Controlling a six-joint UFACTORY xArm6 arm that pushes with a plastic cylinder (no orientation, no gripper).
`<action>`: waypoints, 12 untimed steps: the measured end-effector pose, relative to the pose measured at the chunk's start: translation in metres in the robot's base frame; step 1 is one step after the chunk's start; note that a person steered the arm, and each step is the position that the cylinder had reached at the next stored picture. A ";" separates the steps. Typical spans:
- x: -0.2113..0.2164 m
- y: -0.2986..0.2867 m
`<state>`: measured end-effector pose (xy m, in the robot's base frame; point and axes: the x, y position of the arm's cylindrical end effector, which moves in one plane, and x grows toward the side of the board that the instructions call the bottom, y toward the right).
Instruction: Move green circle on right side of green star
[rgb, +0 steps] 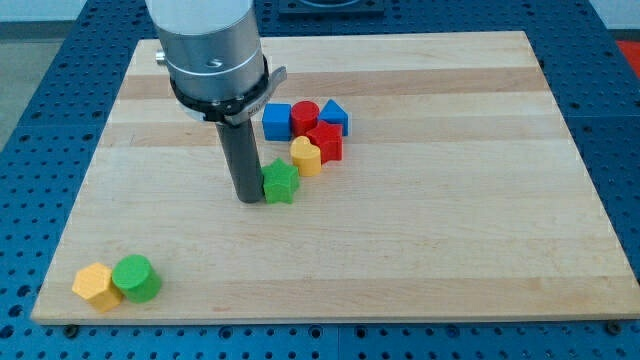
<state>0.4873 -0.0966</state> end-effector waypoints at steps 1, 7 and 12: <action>0.032 0.008; 0.130 -0.145; 0.102 -0.087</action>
<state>0.5891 -0.1835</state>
